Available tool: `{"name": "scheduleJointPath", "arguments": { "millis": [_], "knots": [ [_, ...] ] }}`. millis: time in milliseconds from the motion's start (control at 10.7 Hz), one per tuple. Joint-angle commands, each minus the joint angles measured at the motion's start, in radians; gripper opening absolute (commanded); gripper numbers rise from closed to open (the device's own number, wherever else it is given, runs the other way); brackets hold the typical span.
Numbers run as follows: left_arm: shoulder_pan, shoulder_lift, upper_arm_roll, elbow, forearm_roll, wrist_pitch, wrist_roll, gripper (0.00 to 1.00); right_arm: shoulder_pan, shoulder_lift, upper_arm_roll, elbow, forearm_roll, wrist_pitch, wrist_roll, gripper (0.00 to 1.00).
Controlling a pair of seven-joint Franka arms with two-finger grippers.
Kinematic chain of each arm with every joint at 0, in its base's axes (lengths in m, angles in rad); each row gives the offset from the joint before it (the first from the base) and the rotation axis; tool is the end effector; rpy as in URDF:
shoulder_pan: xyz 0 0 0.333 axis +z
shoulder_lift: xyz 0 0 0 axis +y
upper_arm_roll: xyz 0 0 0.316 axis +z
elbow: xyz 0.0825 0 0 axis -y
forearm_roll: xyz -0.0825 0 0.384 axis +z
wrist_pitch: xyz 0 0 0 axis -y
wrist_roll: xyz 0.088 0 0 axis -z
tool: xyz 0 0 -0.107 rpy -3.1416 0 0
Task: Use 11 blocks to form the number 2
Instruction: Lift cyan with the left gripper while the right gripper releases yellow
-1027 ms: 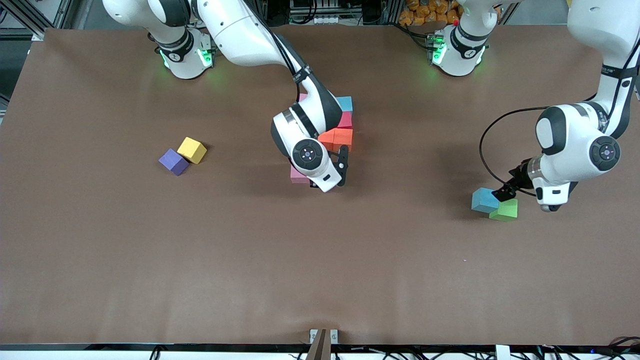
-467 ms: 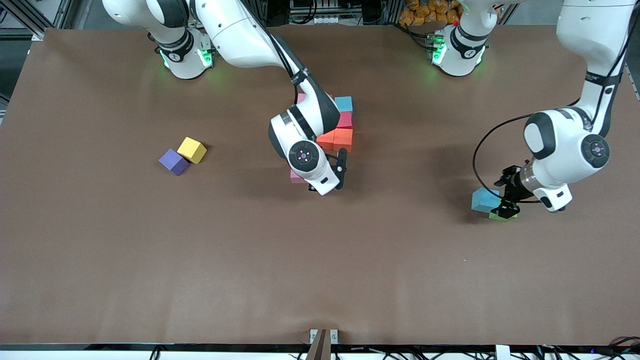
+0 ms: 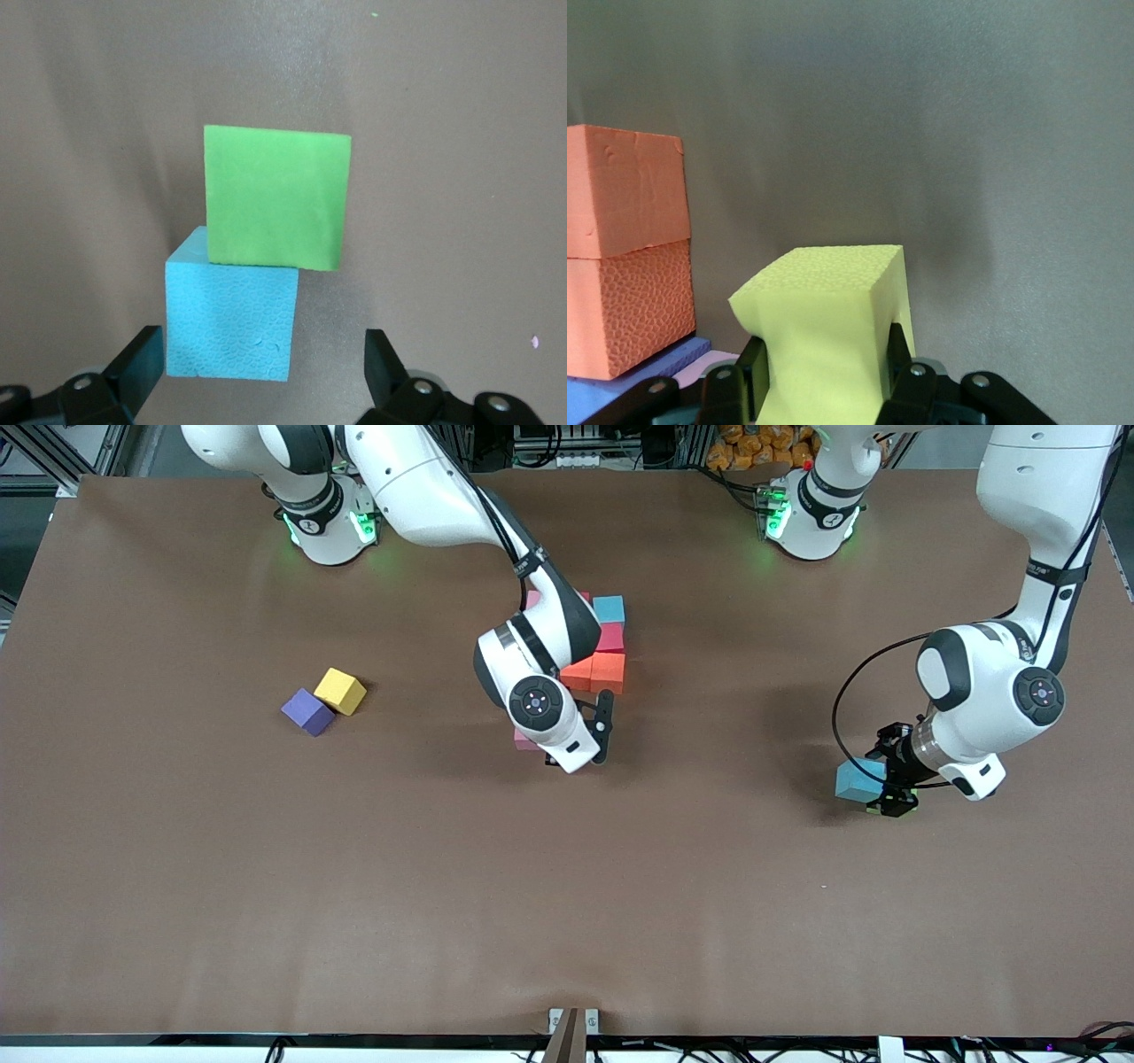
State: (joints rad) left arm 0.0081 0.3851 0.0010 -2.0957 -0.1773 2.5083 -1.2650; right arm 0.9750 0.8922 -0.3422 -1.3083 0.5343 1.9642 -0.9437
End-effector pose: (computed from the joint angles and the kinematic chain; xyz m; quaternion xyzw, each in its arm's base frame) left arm 0.5868 0.0067 0.2377 0.7586 0.6492 -0.0202 0.0511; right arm 0.5288 0.4980 0.2072 -0.7518 -0.6460 0.0720 0.1109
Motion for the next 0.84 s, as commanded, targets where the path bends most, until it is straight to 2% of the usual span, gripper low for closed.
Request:
{"name": "scheduleJointPath", "arguments": {
  "millis": [0, 93, 747],
  "knots": [
    [-0.013, 0.000, 0.013, -0.007, 0.050, 0.014, -0.031, 1.00, -0.018, 0.028, 0.011, 0.014, -0.010, 0.035, 0.006, 0.60],
    [-0.011, 0.001, 0.013, -0.007, 0.073, 0.014, -0.031, 1.00, -0.019, 0.028, 0.011, 0.012, -0.007, 0.050, 0.003, 1.00],
    [-0.014, 0.024, 0.013, -0.010, 0.088, 0.014, -0.030, 1.00, -0.015, -0.025, 0.014, 0.012, -0.001, 0.012, 0.003, 1.00]
  ]
}}
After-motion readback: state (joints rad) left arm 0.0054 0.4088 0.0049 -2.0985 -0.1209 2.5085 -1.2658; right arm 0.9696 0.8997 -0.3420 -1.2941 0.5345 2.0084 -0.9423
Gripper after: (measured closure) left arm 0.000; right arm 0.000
